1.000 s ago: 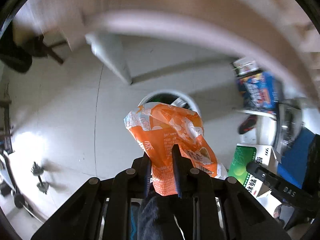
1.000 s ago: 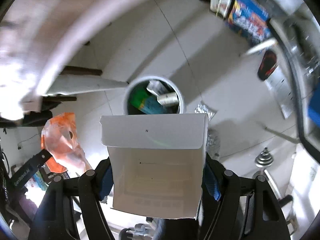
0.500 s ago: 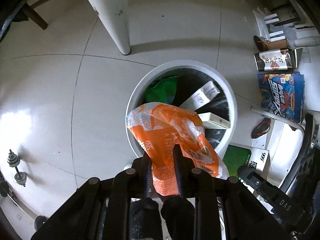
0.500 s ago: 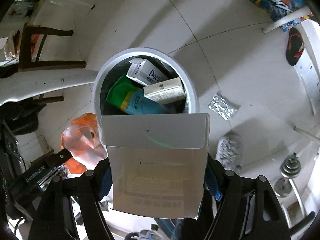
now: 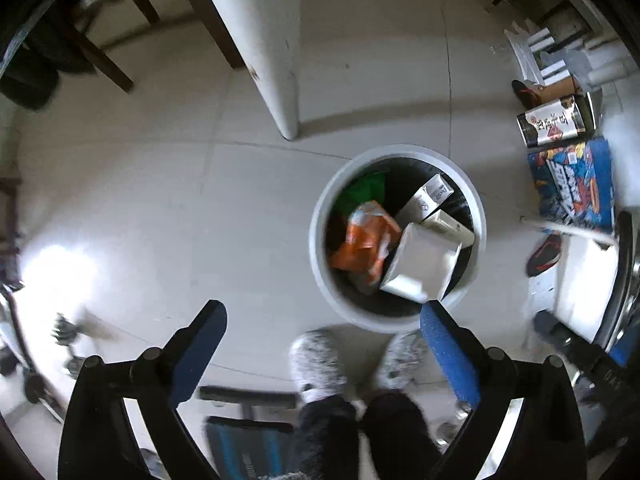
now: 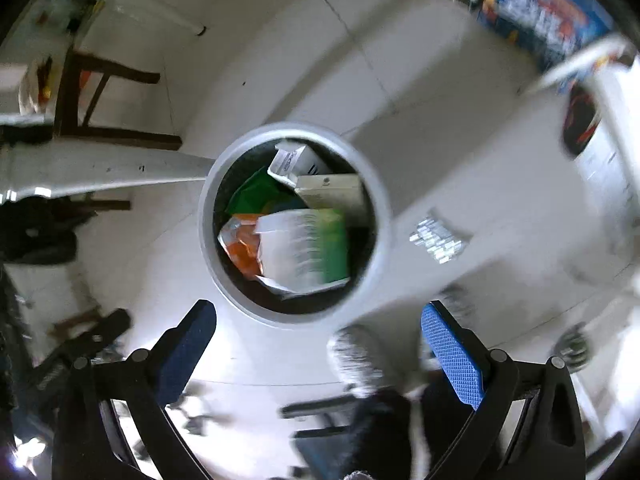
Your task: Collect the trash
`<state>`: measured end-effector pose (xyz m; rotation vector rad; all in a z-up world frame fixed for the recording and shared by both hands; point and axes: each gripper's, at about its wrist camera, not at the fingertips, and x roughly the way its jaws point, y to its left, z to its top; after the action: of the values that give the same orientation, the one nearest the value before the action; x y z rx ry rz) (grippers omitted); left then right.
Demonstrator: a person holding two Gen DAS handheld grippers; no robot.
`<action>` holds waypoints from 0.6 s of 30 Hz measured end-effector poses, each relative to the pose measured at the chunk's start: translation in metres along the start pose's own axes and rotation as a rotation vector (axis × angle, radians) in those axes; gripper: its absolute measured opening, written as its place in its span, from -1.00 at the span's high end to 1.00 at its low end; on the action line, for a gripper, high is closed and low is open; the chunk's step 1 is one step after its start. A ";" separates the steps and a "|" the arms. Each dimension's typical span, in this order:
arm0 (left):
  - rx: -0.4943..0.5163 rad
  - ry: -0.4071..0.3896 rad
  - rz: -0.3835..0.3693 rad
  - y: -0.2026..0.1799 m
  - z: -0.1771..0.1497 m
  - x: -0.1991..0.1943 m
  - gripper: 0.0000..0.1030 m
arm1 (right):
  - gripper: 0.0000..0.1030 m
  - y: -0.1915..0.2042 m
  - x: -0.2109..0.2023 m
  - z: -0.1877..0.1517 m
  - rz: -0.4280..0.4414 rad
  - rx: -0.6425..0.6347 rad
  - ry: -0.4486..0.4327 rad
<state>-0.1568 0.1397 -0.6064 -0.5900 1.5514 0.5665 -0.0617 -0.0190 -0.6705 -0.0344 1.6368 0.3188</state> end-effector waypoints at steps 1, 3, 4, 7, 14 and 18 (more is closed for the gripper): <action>0.008 -0.011 0.016 -0.002 -0.007 -0.017 -0.92 | -1.00 0.004 -0.017 -0.004 -0.038 -0.028 -0.012; 0.019 -0.033 0.026 -0.005 -0.019 -0.050 -0.92 | -1.00 0.012 -0.052 -0.013 -0.099 -0.079 -0.023; 0.023 -0.044 0.029 -0.007 -0.024 -0.065 -0.92 | -1.00 0.012 -0.067 -0.016 -0.110 -0.099 -0.024; 0.031 -0.071 0.021 -0.011 -0.042 -0.118 -0.92 | -1.00 0.024 -0.121 -0.031 -0.133 -0.158 -0.033; 0.073 -0.112 -0.012 -0.028 -0.082 -0.240 -0.92 | -1.00 0.049 -0.261 -0.069 -0.091 -0.258 -0.048; 0.098 -0.144 -0.046 -0.037 -0.101 -0.300 -0.92 | -1.00 0.059 -0.335 -0.088 -0.041 -0.281 -0.062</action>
<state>-0.1927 0.0547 -0.3017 -0.4983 1.4179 0.4853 -0.1274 -0.0391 -0.3258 -0.2685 1.5178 0.5115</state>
